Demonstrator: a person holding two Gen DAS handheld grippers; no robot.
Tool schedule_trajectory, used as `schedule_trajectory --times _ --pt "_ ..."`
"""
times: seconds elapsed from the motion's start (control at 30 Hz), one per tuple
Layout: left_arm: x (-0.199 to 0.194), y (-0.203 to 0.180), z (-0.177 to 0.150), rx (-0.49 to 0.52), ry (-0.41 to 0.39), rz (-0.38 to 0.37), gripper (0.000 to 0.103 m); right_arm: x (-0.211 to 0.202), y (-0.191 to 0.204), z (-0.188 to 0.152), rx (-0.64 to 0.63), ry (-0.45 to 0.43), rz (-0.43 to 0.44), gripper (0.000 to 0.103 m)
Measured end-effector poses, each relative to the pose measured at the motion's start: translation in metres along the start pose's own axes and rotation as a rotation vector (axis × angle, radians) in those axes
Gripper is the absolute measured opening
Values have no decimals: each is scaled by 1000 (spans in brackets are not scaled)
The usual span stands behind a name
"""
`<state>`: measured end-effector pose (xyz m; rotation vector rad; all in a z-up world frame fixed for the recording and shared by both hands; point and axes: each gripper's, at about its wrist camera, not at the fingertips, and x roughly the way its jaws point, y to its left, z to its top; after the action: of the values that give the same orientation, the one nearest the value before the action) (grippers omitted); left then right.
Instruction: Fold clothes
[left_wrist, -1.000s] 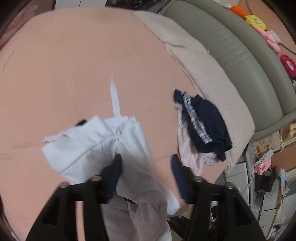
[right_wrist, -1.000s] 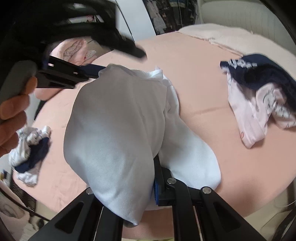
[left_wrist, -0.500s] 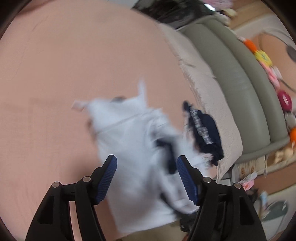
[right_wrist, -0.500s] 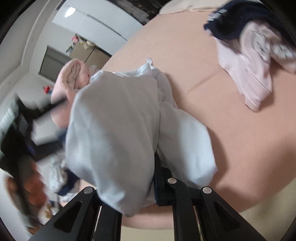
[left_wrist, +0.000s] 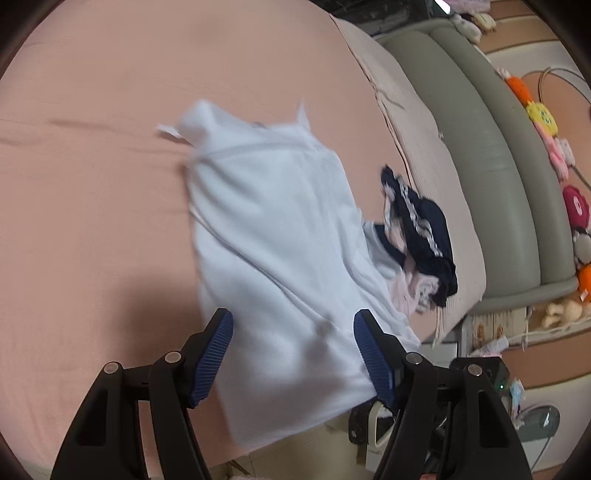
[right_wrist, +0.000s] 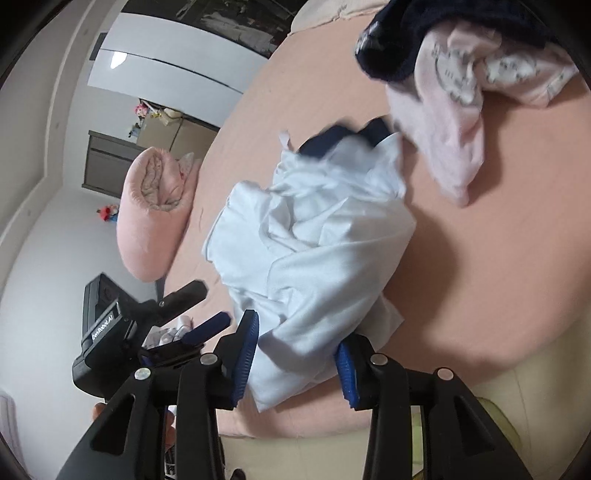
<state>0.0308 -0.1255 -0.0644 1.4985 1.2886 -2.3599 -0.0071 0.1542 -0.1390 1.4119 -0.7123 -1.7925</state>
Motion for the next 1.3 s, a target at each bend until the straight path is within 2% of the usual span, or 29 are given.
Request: schedule_trajectory --times 0.13,0.2,0.33,0.4,0.5,0.57,0.7,0.8,0.87,0.9,0.93,1.0,1.07,1.2,1.3 --pt "17 -6 -4 56 26 118 66 8 2 0 -2 13 38 39" --pt "20 -8 -8 88 22 138 66 10 8 0 -41 1 34 39" --pt "16 -1 -8 93 18 128 66 18 21 -1 -92 -6 13 38" --pt "10 6 -7 79 20 144 66 23 25 -2 -59 1 36 37" --pt "-5 18 -4 52 -3 226 66 32 22 -7 22 44 104 36" --pt "-16 20 -3 28 -24 200 66 41 19 -12 61 75 126 36" --pt "-29 17 -4 9 -50 122 66 56 8 -15 111 141 102 36" --pt "-31 9 -6 38 -80 174 66 54 1 -13 143 170 117 37" --pt "-33 -1 -7 82 -113 197 66 45 3 -9 109 183 79 39" --pt "-38 -2 -7 96 -126 181 66 38 5 -8 84 184 67 46" --pt "-39 -6 -8 110 -135 164 66 31 6 -6 59 184 55 58" --pt "-40 -16 -10 140 -151 129 66 14 9 -3 24 176 45 68" --pt "-36 -27 -11 168 -157 111 66 -5 6 4 40 138 41 68" --pt "-18 -50 -16 223 -140 127 66 -38 -23 20 121 45 57 71" --pt "-9 -60 -29 275 -134 140 66 -44 -34 31 164 6 28 72"
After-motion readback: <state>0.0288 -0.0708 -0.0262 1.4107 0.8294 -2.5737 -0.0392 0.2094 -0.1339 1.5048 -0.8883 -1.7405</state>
